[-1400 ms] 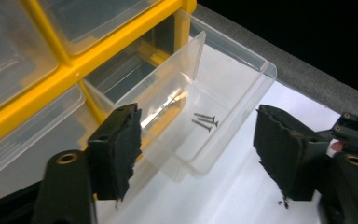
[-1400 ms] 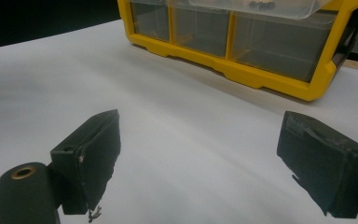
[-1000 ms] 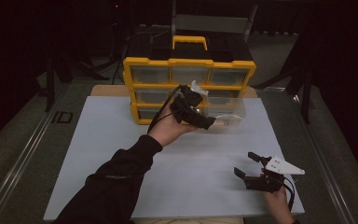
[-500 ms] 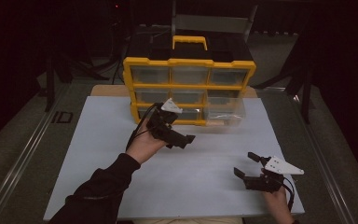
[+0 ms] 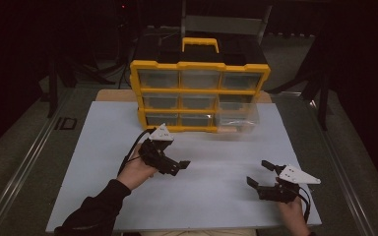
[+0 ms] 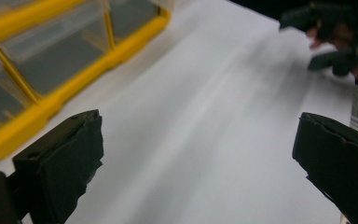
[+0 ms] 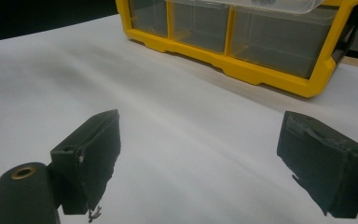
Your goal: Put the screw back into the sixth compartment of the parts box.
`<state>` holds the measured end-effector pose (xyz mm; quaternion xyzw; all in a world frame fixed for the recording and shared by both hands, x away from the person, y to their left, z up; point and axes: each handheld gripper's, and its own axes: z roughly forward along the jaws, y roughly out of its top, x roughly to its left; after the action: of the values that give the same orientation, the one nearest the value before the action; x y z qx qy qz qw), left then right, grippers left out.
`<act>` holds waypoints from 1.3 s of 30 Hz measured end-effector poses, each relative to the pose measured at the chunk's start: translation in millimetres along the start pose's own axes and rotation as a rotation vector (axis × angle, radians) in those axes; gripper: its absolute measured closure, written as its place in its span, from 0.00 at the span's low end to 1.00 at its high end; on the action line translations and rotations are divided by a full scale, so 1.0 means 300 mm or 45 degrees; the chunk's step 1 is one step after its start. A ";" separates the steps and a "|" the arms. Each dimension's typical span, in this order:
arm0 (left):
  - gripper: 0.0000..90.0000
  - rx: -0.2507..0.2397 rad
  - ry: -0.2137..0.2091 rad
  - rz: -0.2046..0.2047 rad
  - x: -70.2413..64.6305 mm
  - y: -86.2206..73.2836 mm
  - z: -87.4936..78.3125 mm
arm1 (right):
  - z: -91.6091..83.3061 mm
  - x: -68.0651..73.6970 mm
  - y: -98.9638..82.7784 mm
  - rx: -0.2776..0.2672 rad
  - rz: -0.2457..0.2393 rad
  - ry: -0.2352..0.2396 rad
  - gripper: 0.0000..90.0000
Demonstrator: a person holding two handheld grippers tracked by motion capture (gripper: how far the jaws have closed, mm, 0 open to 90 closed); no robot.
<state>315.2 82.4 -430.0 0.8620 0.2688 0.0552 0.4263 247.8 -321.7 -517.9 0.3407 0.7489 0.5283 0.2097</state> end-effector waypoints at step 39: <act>0.03 -0.174 0.042 -0.047 0.087 -0.428 -0.186 | 0.005 0.006 0.000 0.012 -0.002 -0.001 0.15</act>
<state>265.9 198.4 -496.4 0.8248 0.2871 0.0797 0.4806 247.5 -319.4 -518.4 0.3414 0.7515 0.5245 0.2087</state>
